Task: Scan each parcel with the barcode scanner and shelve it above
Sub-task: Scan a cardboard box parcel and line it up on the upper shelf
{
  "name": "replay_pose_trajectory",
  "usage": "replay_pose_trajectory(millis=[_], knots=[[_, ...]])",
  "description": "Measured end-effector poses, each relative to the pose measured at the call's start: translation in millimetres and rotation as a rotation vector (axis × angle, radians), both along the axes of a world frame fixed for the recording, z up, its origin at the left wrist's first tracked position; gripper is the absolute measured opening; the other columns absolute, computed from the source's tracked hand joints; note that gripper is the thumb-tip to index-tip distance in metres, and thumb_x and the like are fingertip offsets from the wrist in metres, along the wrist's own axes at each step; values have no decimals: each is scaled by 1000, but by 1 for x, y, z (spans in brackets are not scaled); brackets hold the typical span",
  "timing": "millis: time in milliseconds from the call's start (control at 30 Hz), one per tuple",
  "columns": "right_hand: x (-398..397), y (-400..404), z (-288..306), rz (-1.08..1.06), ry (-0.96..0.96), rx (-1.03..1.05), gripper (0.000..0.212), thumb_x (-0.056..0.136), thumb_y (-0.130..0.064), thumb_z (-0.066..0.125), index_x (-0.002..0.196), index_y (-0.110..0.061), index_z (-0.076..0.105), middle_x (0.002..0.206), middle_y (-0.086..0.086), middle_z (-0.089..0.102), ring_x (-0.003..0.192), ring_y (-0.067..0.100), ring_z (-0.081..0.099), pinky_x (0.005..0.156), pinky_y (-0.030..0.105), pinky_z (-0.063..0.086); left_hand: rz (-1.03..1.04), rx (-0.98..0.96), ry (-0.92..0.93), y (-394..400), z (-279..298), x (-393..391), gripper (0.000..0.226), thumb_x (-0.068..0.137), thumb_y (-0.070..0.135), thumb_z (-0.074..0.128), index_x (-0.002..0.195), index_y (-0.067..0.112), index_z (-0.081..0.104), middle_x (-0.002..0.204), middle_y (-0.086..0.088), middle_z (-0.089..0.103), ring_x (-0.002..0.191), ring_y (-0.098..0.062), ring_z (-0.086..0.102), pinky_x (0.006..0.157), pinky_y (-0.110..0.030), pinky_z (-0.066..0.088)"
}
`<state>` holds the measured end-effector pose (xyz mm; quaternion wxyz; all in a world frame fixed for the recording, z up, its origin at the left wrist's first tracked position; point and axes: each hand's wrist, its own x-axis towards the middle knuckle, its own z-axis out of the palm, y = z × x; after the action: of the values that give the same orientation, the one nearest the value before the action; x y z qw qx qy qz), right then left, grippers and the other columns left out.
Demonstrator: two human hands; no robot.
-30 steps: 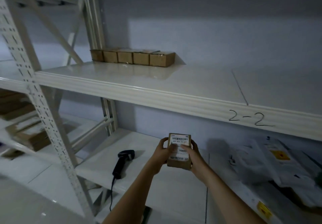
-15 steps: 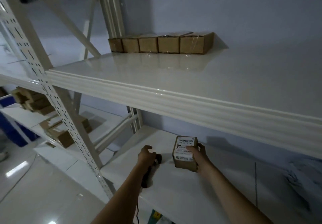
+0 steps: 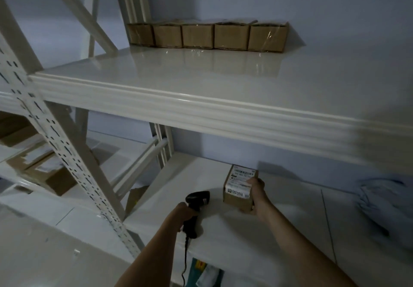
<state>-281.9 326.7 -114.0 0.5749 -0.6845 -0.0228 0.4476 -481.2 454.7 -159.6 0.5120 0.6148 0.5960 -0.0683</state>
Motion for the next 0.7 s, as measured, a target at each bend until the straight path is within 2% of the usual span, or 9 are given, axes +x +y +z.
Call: replay_pose_trajectory(millis=[133,200,267,367,400,467,533,633,700], knots=[[-22,-12,-7,-58,-30,-1,21,94,-33,51,114,-31,45,119,14,65,92,35,67,72,53,58,-89,78,-52,-1,-20,-4,52,92,26,61,132,-5,48,133,-23,53,120,-35,55,102,-45,48],[-29,-18,-12,-85,-38,-3,41,91,-35,59,129,-34,45,132,14,56,107,37,63,73,52,58,-135,78,-114,-6,-24,-6,47,93,23,59,129,-6,51,128,-25,56,118,-37,56,101,-46,48],[-33,-24,-18,-110,-137,-10,65,86,-33,68,142,-34,34,137,10,49,119,37,56,82,56,57,-147,53,-176,-14,-23,-9,50,93,26,61,131,-4,48,128,-23,56,117,-35,57,99,-44,50],[-35,-39,-23,-134,-293,21,71,78,-31,79,135,-28,36,138,11,50,124,33,54,97,49,52,-186,73,-252,-20,-18,-10,56,94,21,60,135,-7,36,124,-22,56,105,-29,60,83,-36,53],[-36,-45,-22,-145,-316,21,70,76,-32,81,130,-31,37,136,9,52,122,30,56,96,47,53,-179,94,-283,-19,-14,-9,49,94,17,60,131,-8,40,117,-22,59,94,-27,62,78,-36,54],[-36,-54,-18,-151,-346,32,67,76,-28,84,123,-35,36,132,5,55,113,22,62,78,39,61,-156,145,-358,-13,-1,-6,27,90,5,60,114,-6,54,99,-22,66,76,-23,63,76,-41,55],[-34,-61,-14,-165,-367,76,68,76,-17,85,122,-33,37,130,6,58,107,18,64,63,30,61,-118,162,-458,-9,18,-3,26,86,-1,61,112,0,58,84,-14,65,66,-19,61,68,-36,53],[-34,-66,-8,-220,-447,103,72,71,-7,88,121,-27,39,132,12,53,110,25,64,68,38,63,-72,33,-644,-10,49,3,38,83,-3,61,114,20,55,80,-15,63,61,-26,64,55,-33,52],[-36,-69,-3,-230,-564,64,76,67,-10,91,122,-26,40,133,13,47,109,25,62,70,37,63,-109,45,-661,-15,63,10,31,82,3,63,109,18,56,73,-13,62,54,-23,60,50,-30,48]])
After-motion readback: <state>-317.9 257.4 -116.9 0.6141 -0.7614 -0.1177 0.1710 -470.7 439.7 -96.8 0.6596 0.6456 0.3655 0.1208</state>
